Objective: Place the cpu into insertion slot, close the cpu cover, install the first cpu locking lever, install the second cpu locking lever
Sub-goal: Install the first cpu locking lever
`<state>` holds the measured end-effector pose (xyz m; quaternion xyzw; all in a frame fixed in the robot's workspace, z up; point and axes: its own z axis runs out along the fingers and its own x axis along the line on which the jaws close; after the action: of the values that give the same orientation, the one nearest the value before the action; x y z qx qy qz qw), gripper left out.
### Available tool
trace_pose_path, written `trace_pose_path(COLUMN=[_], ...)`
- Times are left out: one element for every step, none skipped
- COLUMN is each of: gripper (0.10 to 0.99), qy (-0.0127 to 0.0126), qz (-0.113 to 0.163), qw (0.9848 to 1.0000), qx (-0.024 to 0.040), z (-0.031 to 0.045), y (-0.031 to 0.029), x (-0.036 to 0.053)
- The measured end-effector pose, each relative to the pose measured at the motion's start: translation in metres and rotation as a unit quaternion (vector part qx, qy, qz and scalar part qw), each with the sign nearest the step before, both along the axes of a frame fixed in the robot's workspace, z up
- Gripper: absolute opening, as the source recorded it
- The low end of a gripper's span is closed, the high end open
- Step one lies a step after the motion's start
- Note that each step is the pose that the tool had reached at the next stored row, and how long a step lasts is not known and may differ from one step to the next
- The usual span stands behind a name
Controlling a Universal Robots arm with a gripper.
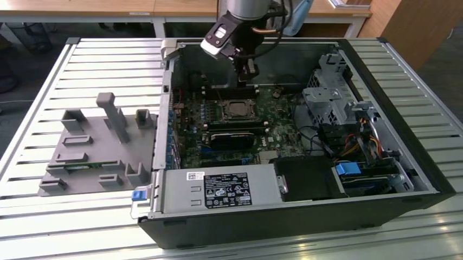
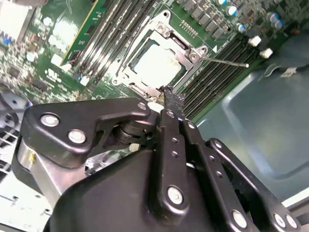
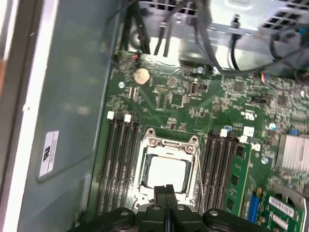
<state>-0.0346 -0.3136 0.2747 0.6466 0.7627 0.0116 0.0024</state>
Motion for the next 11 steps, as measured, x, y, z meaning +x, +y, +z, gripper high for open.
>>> trace_pose_path(gripper=[0.106,0.106,0.106,0.106,0.106,0.106,0.106,0.106,0.106,0.106,0.106], qy=[0.0,0.0,0.0,0.0,0.0,0.0,0.0,0.0,0.0,0.0,0.0], qz=[0.009,0.019,0.028,0.037,0.046,0.055,0.064,0.073,0.082,0.091,0.1], qw=[1.0,0.9998,0.9996,0.9993,0.999,0.9985,0.998,0.9973,0.9966,0.9958,0.9949], qx=[0.0,0.0,0.0,0.0,0.0,0.0,0.0,0.0,0.0,0.0,0.0], z=[0.0,0.0,-0.0001,-0.0001,-0.0001,-0.0001,-0.0002,-0.0002,-0.0002,-0.0003,-0.0003], y=[0.0,0.0,0.0,0.0,0.0,0.0,0.0,0.0,0.0,0.0,0.0], x=[0.0,0.0,0.0,0.0,0.0,0.0,0.0,0.0,0.0,0.0,0.0])
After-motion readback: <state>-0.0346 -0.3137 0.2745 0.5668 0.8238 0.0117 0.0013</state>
